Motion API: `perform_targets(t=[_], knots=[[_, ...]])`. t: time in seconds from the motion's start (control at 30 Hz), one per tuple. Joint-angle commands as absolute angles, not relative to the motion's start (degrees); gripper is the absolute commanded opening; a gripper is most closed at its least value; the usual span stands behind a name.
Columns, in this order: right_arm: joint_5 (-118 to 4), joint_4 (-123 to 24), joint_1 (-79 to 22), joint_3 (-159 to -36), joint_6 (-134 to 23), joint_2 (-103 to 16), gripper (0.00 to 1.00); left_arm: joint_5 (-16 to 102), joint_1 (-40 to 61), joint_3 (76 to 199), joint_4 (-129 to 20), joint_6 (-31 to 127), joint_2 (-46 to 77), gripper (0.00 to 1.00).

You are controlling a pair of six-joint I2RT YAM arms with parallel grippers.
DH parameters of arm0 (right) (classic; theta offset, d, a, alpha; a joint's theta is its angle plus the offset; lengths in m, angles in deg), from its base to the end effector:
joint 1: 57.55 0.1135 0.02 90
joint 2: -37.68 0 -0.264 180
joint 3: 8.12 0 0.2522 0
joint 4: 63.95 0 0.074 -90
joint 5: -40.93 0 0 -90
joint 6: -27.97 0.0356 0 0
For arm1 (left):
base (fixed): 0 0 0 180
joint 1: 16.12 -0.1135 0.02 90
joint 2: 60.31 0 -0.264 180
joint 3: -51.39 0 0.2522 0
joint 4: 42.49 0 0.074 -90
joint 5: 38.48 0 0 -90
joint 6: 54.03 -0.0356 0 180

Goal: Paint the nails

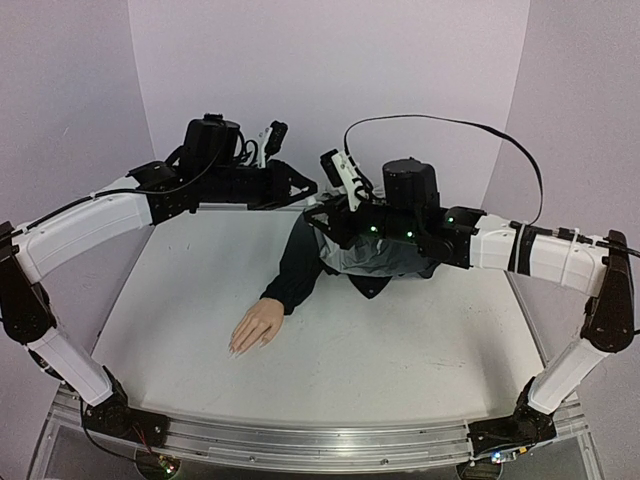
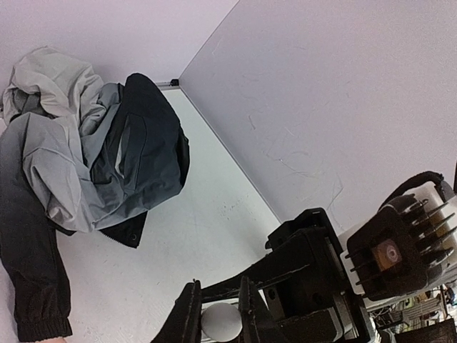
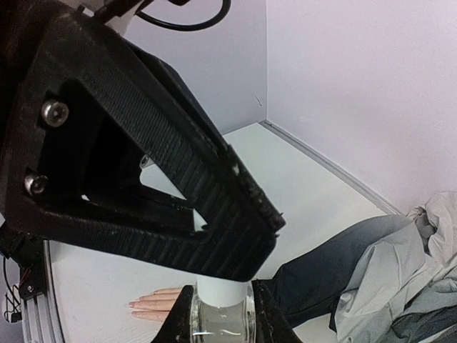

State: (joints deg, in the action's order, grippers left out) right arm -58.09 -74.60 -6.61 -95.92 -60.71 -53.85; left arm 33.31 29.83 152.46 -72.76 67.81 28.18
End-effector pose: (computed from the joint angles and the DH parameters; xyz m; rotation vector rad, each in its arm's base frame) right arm 0.2396 0.3041 0.3742 -0.7525 1.3087 0.8540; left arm 0.2436 -0.2679 0.3996 0.4882 1.9976 -1.1918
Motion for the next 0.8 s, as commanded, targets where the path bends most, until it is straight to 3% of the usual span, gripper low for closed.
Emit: perform_targets(t=[0.0,0.13,0.2,0.4,0.47,0.57,0.77], knots=[[-57.79,-79.32,-6.05,-99.58,-60.07,-53.44,0.00,31.62,29.80,154.40,-71.10,67.58,28.69,0.11],[-60.71,-80.05,-6.22,-99.20,-59.87,-52.65,0.00,28.27,29.85,154.60,-70.91,65.46,29.34,0.07],[-68.50,-80.20,-7.39,-99.19,-59.96,-52.06,0.00,22.08,29.76,154.71,-69.47,62.39,29.94,0.01],[-121.93,-85.04,-12.72,-100.06,-55.78,-51.61,0.00,-12.62,29.84,156.42,-66.66,44.92,29.61,0.00],[-129.05,-85.75,-12.73,-101.25,-52.55,-52.38,0.00,-16.59,29.84,155.60,-65.58,41.41,27.71,0.00],[-130.76,-85.85,-12.73,-100.63,-50.64,-51.96,0.00,-19.49,29.84,155.78,-65.23,38.75,26.24,0.00],[-120.48,-85.70,-12.73,-96.86,-51.92,-48.79,0.00,-18.59,29.83,156.82,-64.78,41.03,27.05,0.00]])
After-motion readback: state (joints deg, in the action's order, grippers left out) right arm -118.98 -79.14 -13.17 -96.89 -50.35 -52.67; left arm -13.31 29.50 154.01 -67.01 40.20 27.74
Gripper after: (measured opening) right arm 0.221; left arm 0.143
